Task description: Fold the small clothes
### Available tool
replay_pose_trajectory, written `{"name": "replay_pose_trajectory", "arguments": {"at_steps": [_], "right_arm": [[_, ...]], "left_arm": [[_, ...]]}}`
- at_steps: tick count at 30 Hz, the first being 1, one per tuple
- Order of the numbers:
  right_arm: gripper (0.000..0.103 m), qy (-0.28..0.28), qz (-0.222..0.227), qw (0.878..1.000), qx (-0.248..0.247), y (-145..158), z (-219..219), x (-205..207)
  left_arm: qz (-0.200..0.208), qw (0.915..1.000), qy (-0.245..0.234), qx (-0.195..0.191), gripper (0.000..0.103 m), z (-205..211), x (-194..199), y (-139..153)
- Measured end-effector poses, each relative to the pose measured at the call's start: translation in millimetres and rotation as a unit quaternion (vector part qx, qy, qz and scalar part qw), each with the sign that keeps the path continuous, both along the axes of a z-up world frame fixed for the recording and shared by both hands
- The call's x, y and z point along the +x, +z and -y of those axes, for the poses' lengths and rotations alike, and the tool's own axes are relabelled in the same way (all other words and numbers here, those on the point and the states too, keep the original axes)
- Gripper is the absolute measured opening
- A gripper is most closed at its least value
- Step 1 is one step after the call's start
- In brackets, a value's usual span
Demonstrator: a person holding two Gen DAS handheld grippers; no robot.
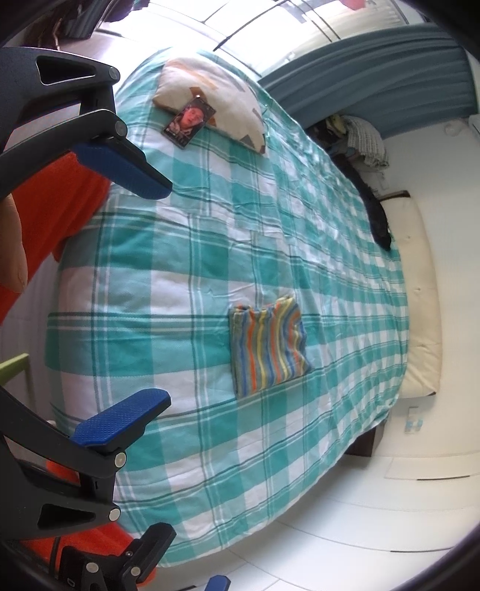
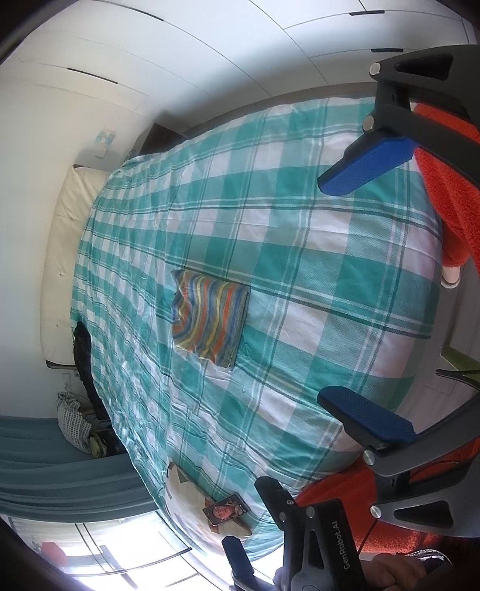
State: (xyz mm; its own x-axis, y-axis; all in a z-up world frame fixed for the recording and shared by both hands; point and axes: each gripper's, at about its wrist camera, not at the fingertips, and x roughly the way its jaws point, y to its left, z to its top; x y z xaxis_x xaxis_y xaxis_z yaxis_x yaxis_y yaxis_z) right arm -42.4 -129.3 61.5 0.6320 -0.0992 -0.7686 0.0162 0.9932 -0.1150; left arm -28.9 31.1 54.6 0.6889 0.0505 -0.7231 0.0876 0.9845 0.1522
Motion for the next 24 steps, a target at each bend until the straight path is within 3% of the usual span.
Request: {"name": "replay_pose_trajectory", "arguments": {"at_steps": [9, 16, 24], "right_arm": [[0.102, -0.02, 0.012, 1.0, -0.015, 3, 6, 0], [0.102, -0.027, 0.009, 1.0, -0.012, 0, 11, 0], [0.102, -0.026, 0.008, 1.0, -0.012, 0, 11, 1]], "left_arm": [[-0.013, 0.9999, -0.004, -0.002, 0.103, 5, 5, -4], [-0.009, 0.9991, -0.023, -0.033, 0.103, 3, 1, 0], [-0.009, 0.9997, -0.007, -0.024, 0.103, 3, 2, -3]]}}
